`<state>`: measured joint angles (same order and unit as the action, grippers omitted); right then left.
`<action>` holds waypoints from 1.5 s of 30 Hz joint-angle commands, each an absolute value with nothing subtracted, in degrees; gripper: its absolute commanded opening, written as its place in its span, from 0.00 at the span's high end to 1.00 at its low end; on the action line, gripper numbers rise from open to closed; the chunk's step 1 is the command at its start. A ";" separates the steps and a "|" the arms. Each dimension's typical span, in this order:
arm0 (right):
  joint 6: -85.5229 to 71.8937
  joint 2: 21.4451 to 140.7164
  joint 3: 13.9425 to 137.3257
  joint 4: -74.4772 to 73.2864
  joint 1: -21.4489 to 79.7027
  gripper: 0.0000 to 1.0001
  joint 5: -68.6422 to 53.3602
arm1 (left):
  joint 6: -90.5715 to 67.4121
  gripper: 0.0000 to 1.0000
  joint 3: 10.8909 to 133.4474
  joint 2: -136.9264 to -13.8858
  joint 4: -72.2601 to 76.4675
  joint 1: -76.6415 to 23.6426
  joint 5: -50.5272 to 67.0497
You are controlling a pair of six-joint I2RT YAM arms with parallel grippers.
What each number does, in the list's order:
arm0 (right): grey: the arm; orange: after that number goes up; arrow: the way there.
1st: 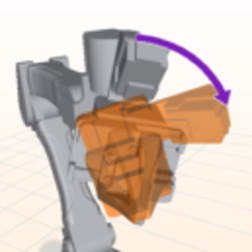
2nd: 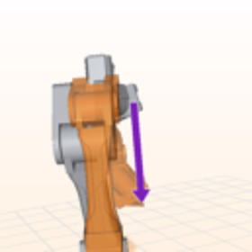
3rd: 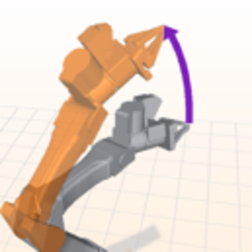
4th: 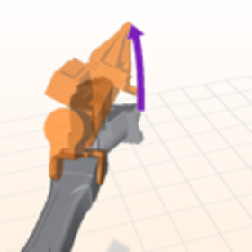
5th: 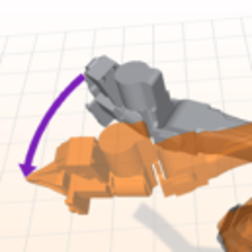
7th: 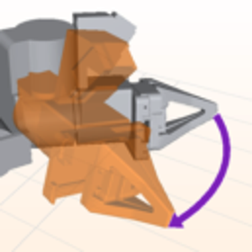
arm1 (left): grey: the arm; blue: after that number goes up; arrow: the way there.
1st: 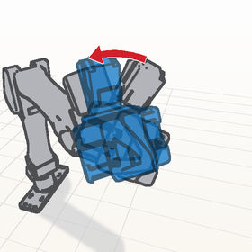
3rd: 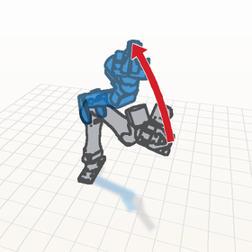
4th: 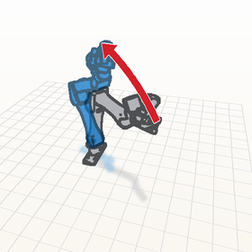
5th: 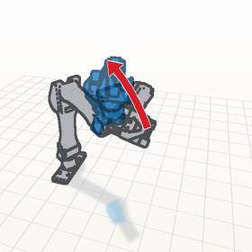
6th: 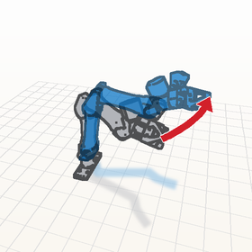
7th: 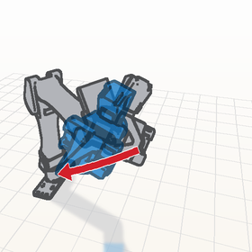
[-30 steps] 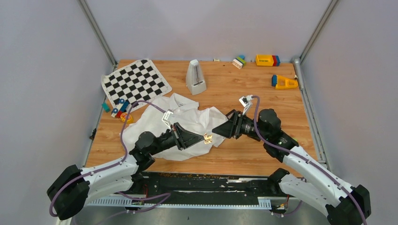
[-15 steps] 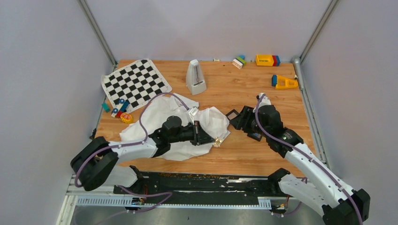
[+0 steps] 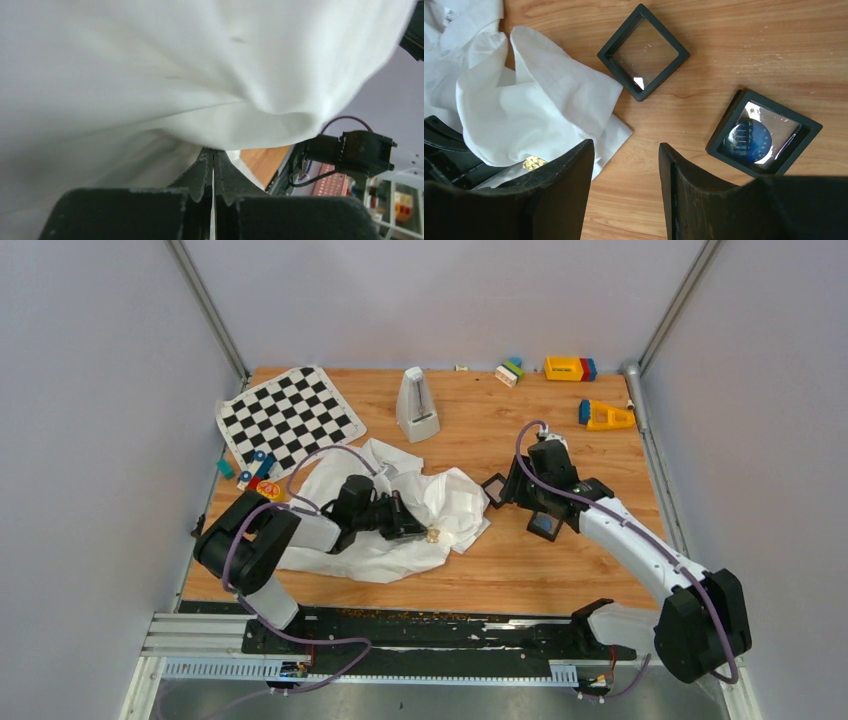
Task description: Remove the brooch from the garment
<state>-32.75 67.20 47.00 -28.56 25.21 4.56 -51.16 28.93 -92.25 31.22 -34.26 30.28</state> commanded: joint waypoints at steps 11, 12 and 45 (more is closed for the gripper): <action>-37.66 80.73 52.62 -28.84 19.15 0.51 5.46 | -50.93 1.00 17.19 -98.48 45.73 -6.25 44.90; -38.90 81.46 52.76 -28.90 19.03 0.51 5.89 | -50.38 1.00 17.19 -96.01 44.13 -5.74 44.51; -17.74 95.13 62.29 -21.79 30.93 0.41 13.23 | -31.64 1.00 16.13 -45.29 5.30 -14.88 33.22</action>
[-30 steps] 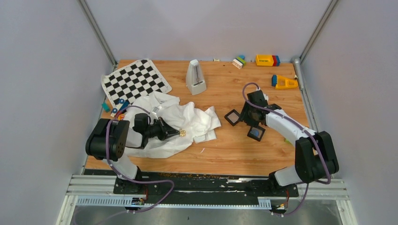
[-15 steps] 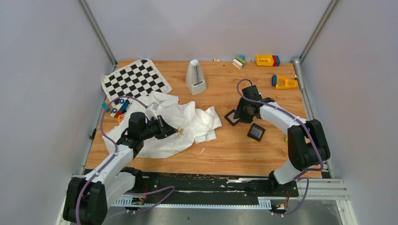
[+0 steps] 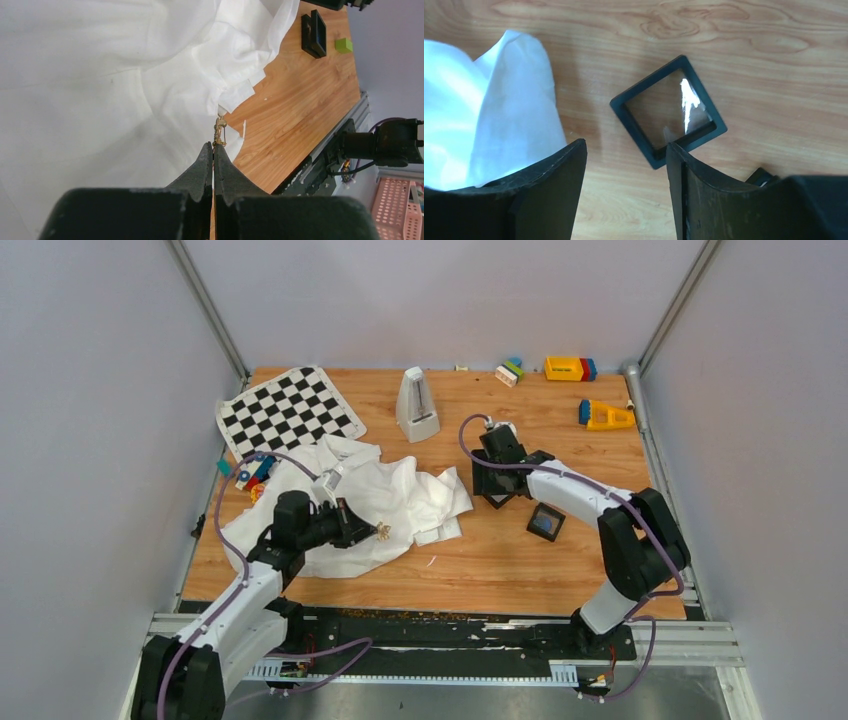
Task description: Remove the brooch from the garment
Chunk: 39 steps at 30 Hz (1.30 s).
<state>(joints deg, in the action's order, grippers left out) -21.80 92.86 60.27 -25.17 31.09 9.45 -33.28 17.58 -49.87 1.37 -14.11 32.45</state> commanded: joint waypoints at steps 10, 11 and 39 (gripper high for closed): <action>-16.19 98.85 63.90 -21.64 31.98 0.50 13.63 | -31.76 1.00 12.87 -30.20 1.56 -14.93 28.78; -16.13 99.25 64.20 -21.82 32.06 0.51 13.92 | -31.63 1.00 13.00 -30.60 1.66 -14.94 28.85; -16.26 103.14 67.21 -25.77 33.49 0.70 15.99 | -31.48 1.00 13.99 -36.21 3.97 -14.94 31.41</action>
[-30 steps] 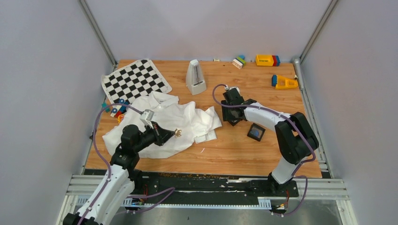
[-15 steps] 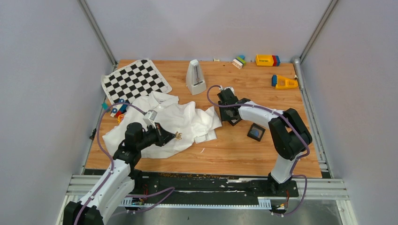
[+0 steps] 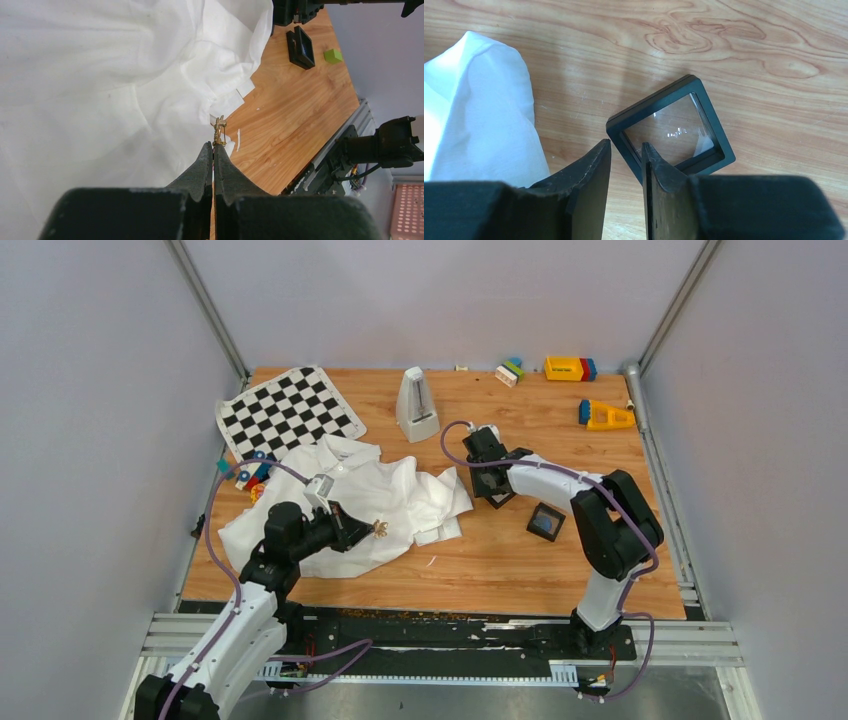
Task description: Remove the brooch from the garment
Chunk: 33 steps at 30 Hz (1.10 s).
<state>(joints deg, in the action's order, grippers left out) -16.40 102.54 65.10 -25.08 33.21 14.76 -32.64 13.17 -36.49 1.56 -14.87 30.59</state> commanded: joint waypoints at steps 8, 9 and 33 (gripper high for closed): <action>-16.32 104.72 68.19 -27.06 33.49 0.75 15.66 | -31.55 1.00 13.98 -36.22 4.02 -14.94 31.52; -16.41 104.69 68.20 -27.11 33.44 0.76 15.60 | -31.51 1.00 13.98 -36.22 3.99 -14.94 31.59; -19.42 92.53 63.65 -26.97 32.79 0.94 6.66 | -31.96 1.00 13.68 -36.86 5.29 -14.94 32.60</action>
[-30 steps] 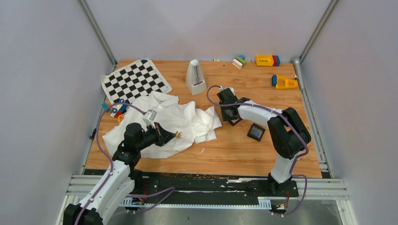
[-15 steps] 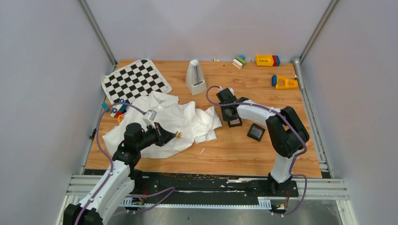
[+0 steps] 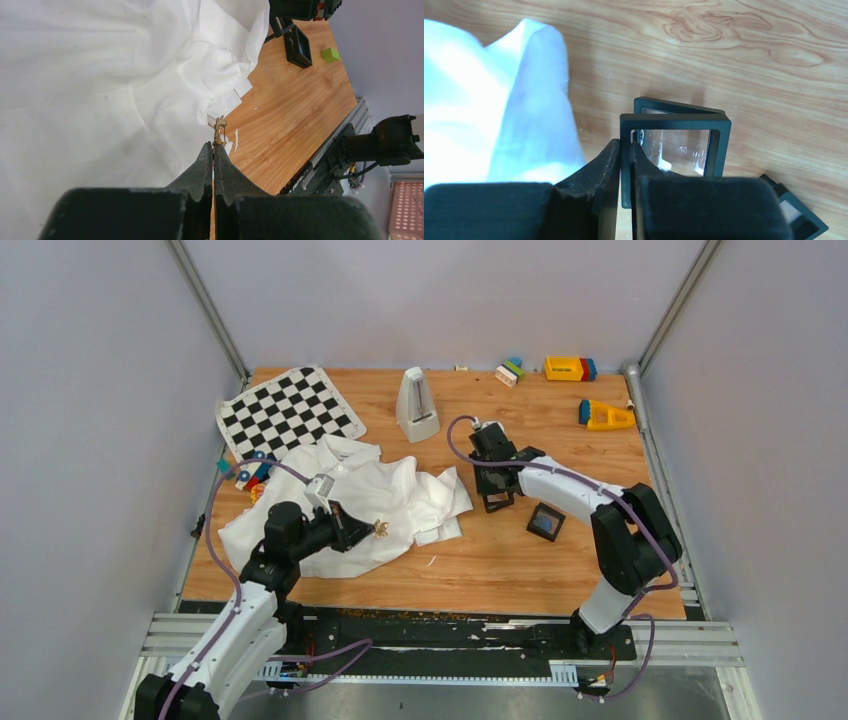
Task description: Remove the brooch from the garment
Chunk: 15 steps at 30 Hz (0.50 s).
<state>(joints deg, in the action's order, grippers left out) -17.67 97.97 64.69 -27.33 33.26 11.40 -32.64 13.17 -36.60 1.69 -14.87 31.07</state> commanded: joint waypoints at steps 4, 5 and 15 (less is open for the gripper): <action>-20.84 87.93 61.36 -26.19 30.33 0.98 -1.94 | -32.73 1.00 13.31 -38.15 7.70 -15.45 34.33; -21.40 86.82 60.67 -25.94 29.28 1.00 -4.28 | -32.80 1.00 13.34 -38.65 8.43 -16.08 34.29; -31.59 76.31 46.24 -15.21 14.34 1.00 -41.94 | -29.27 1.00 16.90 -42.81 9.61 -29.26 22.49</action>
